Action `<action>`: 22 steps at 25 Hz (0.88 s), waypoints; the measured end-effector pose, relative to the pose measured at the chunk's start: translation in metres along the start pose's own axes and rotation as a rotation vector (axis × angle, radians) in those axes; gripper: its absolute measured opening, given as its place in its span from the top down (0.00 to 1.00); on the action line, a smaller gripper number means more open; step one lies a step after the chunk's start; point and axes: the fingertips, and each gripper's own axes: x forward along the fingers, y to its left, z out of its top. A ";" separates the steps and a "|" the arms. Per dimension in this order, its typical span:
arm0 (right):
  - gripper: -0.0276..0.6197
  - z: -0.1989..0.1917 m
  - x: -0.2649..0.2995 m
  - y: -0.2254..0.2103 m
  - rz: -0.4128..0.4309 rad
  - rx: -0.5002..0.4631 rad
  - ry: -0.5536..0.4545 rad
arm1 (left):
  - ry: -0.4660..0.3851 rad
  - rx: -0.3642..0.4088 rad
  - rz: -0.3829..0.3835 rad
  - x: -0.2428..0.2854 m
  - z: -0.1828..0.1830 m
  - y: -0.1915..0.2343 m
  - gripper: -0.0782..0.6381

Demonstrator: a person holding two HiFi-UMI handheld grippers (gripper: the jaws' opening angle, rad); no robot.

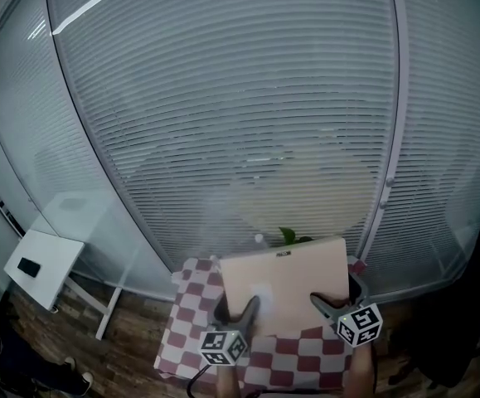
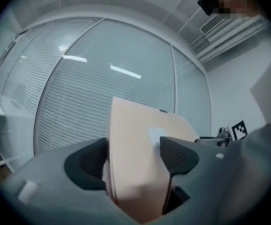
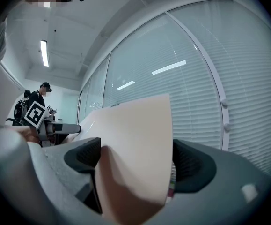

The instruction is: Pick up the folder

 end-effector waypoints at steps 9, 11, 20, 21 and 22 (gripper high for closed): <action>0.21 -0.004 0.000 -0.001 -0.004 0.003 0.013 | 0.008 -0.004 0.002 0.001 -0.004 0.001 0.40; 0.21 -0.005 0.000 -0.001 -0.004 0.001 0.014 | 0.010 -0.009 0.000 0.001 -0.006 0.001 0.40; 0.21 -0.003 -0.001 0.000 -0.007 -0.002 0.017 | 0.013 -0.010 -0.003 0.001 -0.005 0.001 0.40; 0.21 -0.003 -0.001 0.000 -0.007 -0.003 0.017 | 0.013 -0.012 -0.003 0.001 -0.006 0.001 0.40; 0.21 -0.003 -0.001 0.000 -0.006 -0.005 0.018 | 0.014 -0.014 -0.003 0.002 -0.006 0.001 0.40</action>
